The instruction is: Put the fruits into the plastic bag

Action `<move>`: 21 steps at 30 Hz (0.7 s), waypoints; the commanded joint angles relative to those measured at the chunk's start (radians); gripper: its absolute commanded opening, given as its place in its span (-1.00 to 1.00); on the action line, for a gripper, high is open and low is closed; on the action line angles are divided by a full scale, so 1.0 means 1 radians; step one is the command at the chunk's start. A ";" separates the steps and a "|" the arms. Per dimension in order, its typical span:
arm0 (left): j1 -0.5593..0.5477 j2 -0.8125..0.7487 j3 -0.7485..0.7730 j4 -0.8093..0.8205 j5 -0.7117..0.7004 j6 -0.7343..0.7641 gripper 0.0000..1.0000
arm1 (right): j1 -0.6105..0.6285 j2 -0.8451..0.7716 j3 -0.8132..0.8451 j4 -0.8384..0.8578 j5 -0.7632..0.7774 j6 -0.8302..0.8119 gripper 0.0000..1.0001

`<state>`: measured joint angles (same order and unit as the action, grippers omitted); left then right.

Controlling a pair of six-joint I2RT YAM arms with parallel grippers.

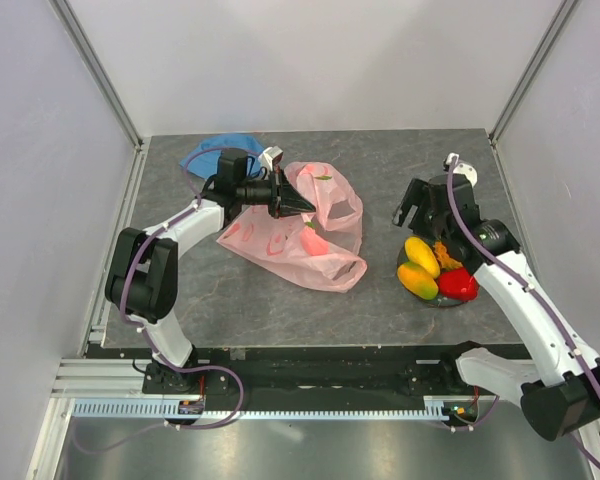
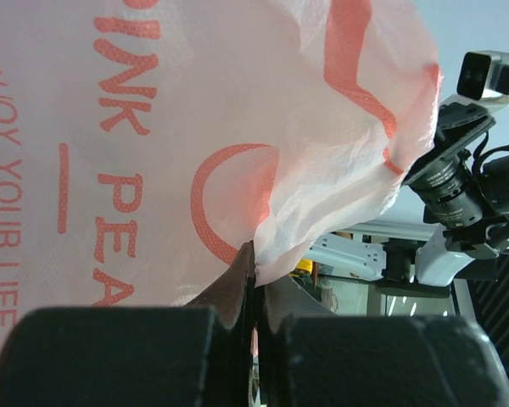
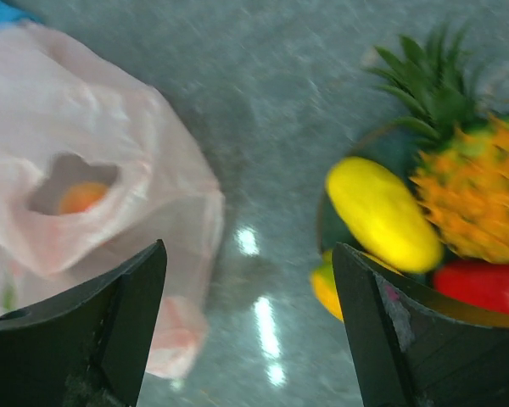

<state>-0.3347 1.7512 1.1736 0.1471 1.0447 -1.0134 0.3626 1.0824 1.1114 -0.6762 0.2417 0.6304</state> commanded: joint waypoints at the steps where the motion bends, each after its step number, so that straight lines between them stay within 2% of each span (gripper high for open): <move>1: 0.006 -0.042 0.052 -0.040 -0.017 0.076 -0.97 | 0.001 0.034 0.022 -0.244 0.054 -0.123 0.70; 6: 0.006 -0.047 0.072 -0.089 -0.031 0.114 -0.97 | 0.042 0.092 0.010 -0.273 -0.010 -0.208 0.66; 12: 0.005 -0.048 0.074 -0.093 -0.029 0.114 -0.97 | 0.154 0.215 0.024 -0.316 0.128 -0.239 0.70; 21: 0.006 -0.045 0.081 -0.101 -0.029 0.114 -0.97 | 0.165 0.292 -0.033 -0.289 0.211 -0.284 0.77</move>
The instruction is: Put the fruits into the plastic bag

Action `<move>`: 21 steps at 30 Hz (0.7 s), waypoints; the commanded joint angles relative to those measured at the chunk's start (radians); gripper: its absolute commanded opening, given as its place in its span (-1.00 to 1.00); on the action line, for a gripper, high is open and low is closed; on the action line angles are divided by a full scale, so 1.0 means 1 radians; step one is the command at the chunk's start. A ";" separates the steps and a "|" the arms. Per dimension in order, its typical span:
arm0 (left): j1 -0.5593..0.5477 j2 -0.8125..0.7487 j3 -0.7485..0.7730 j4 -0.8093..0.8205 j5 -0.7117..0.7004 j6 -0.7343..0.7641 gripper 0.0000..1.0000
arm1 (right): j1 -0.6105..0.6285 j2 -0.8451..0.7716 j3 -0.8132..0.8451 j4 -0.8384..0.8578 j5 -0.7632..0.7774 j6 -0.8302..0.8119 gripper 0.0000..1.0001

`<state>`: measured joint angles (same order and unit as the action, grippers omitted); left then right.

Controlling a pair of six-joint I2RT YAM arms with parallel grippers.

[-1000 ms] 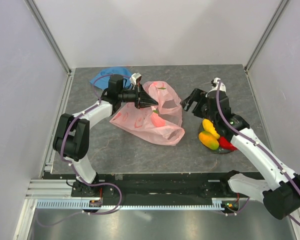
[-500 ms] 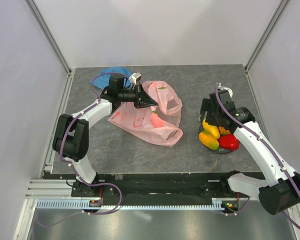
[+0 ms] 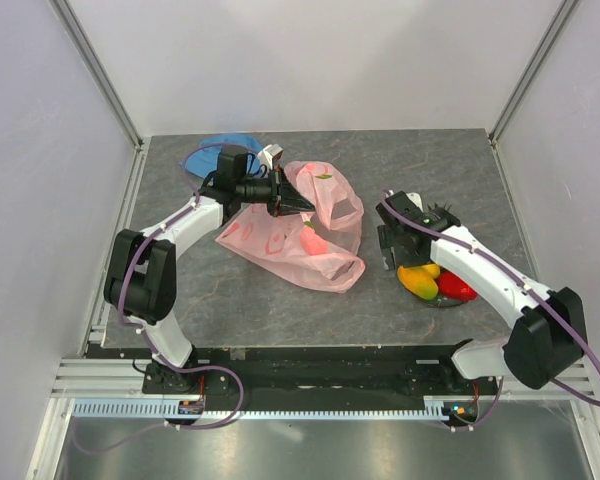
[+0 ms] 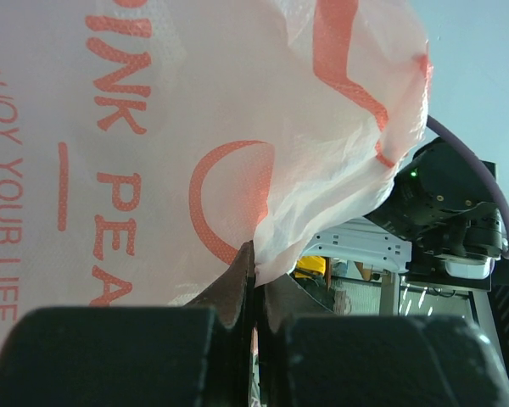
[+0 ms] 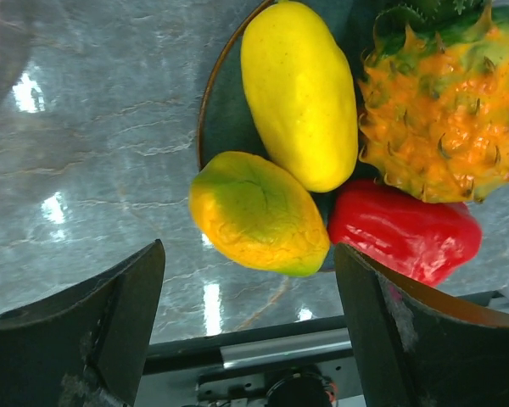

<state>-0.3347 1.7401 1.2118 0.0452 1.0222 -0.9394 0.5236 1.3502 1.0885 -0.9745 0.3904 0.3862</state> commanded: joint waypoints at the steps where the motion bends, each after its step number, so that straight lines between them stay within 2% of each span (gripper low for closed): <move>1: 0.005 -0.036 0.045 0.001 -0.007 0.040 -0.97 | 0.003 0.032 -0.013 0.014 0.064 -0.047 0.76; 21: 0.006 -0.033 0.037 -0.005 0.001 0.042 -0.97 | 0.003 0.170 -0.022 0.040 0.028 -0.093 0.69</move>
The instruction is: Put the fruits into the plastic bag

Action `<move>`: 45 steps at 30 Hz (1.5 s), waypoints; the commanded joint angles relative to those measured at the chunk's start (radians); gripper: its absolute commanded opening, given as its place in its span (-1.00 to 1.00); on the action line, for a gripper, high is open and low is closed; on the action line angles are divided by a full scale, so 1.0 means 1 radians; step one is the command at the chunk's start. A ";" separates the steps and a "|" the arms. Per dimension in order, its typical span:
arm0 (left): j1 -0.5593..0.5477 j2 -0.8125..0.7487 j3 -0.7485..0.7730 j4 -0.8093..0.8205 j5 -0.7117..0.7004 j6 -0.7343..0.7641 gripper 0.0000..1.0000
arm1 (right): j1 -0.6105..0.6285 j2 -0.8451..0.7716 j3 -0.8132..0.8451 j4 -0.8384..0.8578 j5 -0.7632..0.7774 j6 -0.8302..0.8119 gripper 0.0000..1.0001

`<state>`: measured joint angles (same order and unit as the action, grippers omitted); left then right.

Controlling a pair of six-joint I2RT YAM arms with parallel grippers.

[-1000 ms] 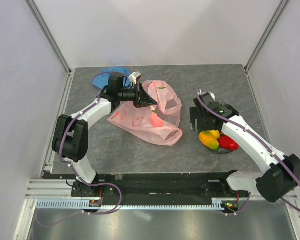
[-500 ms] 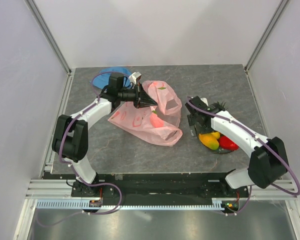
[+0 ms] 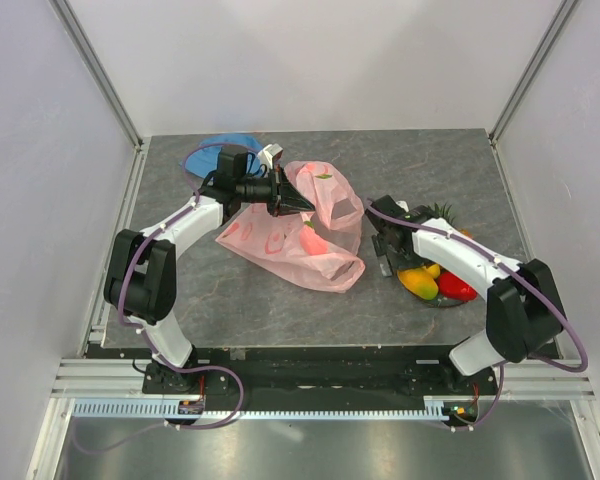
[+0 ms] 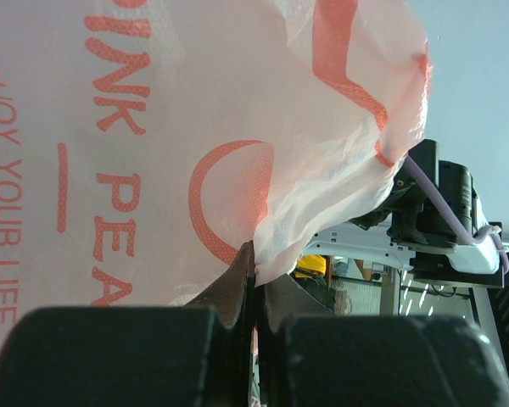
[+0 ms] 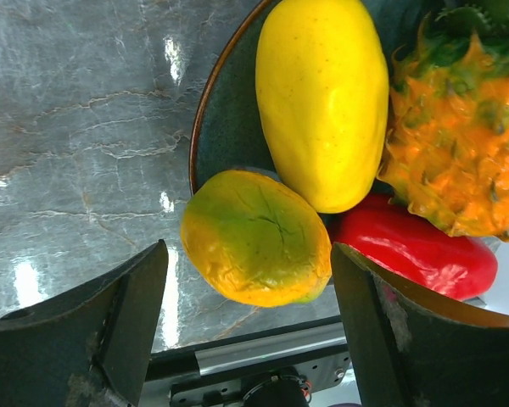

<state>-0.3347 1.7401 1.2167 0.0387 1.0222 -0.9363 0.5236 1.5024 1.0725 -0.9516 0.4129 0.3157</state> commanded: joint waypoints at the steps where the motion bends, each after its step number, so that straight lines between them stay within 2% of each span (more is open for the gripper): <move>1: 0.005 -0.033 0.033 0.001 -0.001 0.039 -0.97 | 0.003 0.022 -0.008 0.020 0.006 -0.023 0.69; 8: 0.006 -0.031 0.030 0.001 0.001 0.037 -0.97 | 0.004 0.047 -0.011 0.028 0.010 -0.029 0.66; 15: 0.005 -0.030 0.032 0.001 0.004 0.036 -0.97 | 0.003 0.076 -0.014 0.028 0.018 -0.024 0.50; 18: 0.006 -0.030 0.032 0.001 0.004 0.036 -0.97 | 0.004 0.081 -0.013 0.027 0.024 -0.020 0.37; 19: 0.006 -0.028 0.032 0.001 0.003 0.036 -0.97 | 0.003 0.082 -0.011 0.027 0.023 -0.018 0.25; 22: 0.006 -0.025 0.033 0.001 0.006 0.036 -0.97 | 0.003 0.084 -0.003 0.019 0.014 -0.021 0.07; 30: 0.006 -0.020 0.030 0.001 0.009 0.034 -0.97 | 0.003 0.042 0.067 -0.024 -0.061 -0.018 -0.23; 34: 0.006 -0.022 0.029 0.001 0.010 0.034 -0.97 | 0.003 0.028 0.136 -0.056 -0.127 0.011 -0.67; 45: 0.006 -0.017 0.030 0.001 0.013 0.034 -0.97 | -0.039 -0.068 0.309 -0.162 -0.236 0.063 -0.90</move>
<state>-0.3328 1.7401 1.2167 0.0383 1.0229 -0.9360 0.5190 1.5158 1.2995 -1.0603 0.2363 0.3435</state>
